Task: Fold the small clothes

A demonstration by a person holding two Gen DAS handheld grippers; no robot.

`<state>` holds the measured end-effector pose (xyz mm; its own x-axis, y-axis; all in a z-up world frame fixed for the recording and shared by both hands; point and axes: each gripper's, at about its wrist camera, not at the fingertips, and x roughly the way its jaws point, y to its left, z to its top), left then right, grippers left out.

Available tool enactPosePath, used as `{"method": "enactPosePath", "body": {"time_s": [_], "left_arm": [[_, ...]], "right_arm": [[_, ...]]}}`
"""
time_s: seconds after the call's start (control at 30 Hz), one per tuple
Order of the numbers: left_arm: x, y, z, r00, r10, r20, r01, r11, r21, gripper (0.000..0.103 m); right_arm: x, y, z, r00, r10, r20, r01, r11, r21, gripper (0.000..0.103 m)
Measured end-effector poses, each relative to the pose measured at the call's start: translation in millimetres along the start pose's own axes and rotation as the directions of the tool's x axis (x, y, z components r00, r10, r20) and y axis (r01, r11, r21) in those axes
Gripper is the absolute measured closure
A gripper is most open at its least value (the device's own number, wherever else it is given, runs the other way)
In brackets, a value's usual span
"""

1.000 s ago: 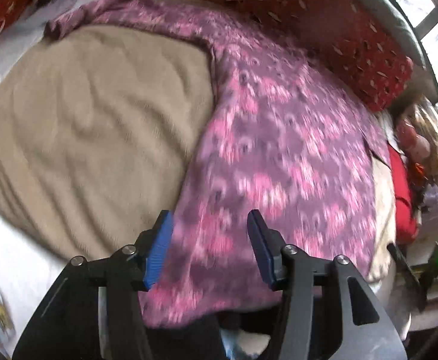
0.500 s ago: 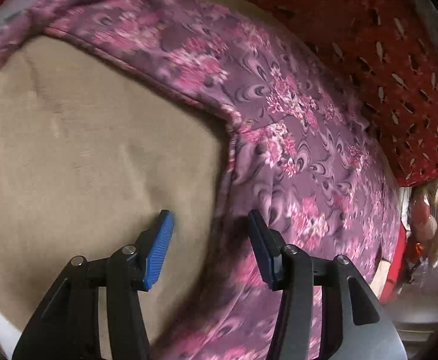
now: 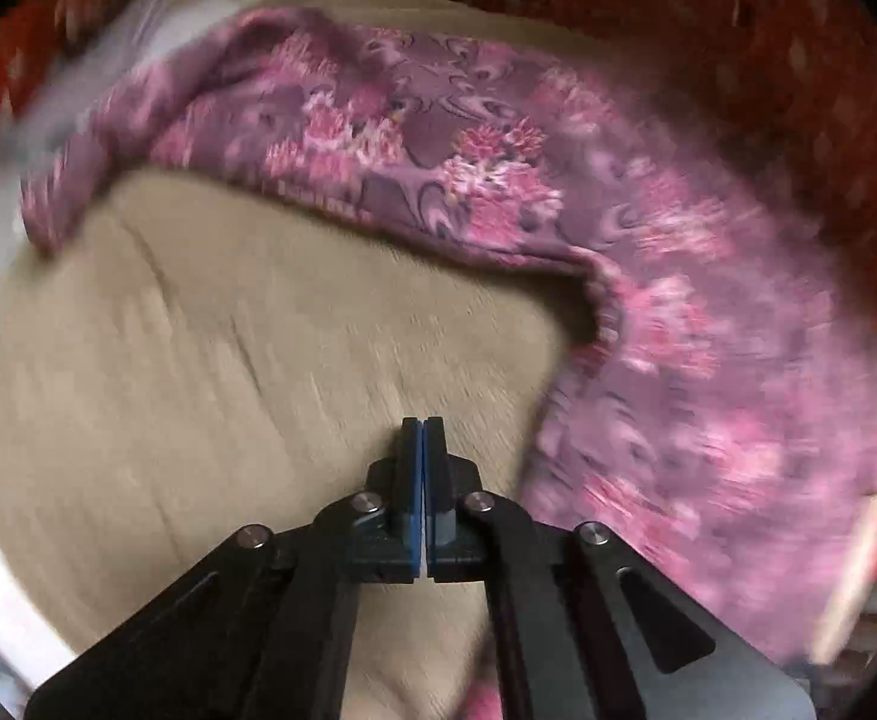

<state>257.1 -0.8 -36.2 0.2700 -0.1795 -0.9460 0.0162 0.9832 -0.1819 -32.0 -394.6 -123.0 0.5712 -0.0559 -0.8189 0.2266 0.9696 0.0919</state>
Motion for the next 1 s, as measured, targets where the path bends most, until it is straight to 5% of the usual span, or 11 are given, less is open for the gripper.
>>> {"method": "enactPosePath", "body": {"time_s": [0.07,0.17,0.23,0.33,0.4,0.57,0.7,0.87,1.0], "left_arm": [[-24,-1,-16,0.991,-0.126,0.049,0.125,0.992,0.009,0.103],[-46,-25,-51,0.978,-0.188,0.093,0.177,0.977,0.118,0.088],[-40,-46,-77,0.98,-0.178,0.088,0.161,0.971,0.176,0.073],[-7,-71,-103,0.995,-0.1,0.001,0.097,0.963,0.253,0.073],[-4,-81,-114,0.997,-0.045,0.062,0.025,0.958,0.287,0.071],[-8,-88,-112,0.999,-0.031,0.028,0.021,0.954,0.298,0.059],[-7,-85,-108,0.999,-0.038,0.018,0.032,0.96,0.279,0.055],[-10,-85,-121,0.999,-0.04,0.03,0.03,0.96,0.277,0.041],[-11,-98,-116,0.999,-0.032,0.022,0.024,0.962,0.27,0.04]], "right_arm": [[-12,3,6,0.999,0.01,0.042,-0.01,1.0,-0.011,0.054],[-18,1,9,0.996,0.032,0.088,-0.033,0.999,0.013,0.053],[3,0,5,1.0,0.016,0.023,-0.017,1.0,0.023,0.053],[7,4,3,1.0,0.004,0.02,-0.004,1.0,-0.011,0.052],[0,-5,10,0.998,0.06,0.015,-0.06,0.998,0.029,0.052],[-35,-110,36,0.988,0.046,0.145,-0.09,0.947,0.307,0.05],[-52,-242,44,0.969,-0.056,0.239,-0.113,0.763,0.636,0.045],[-32,-342,51,0.95,-0.09,0.3,-0.213,0.517,0.829,0.039],[8,-374,70,0.957,-0.045,0.286,-0.24,0.428,0.871,0.037]]}}
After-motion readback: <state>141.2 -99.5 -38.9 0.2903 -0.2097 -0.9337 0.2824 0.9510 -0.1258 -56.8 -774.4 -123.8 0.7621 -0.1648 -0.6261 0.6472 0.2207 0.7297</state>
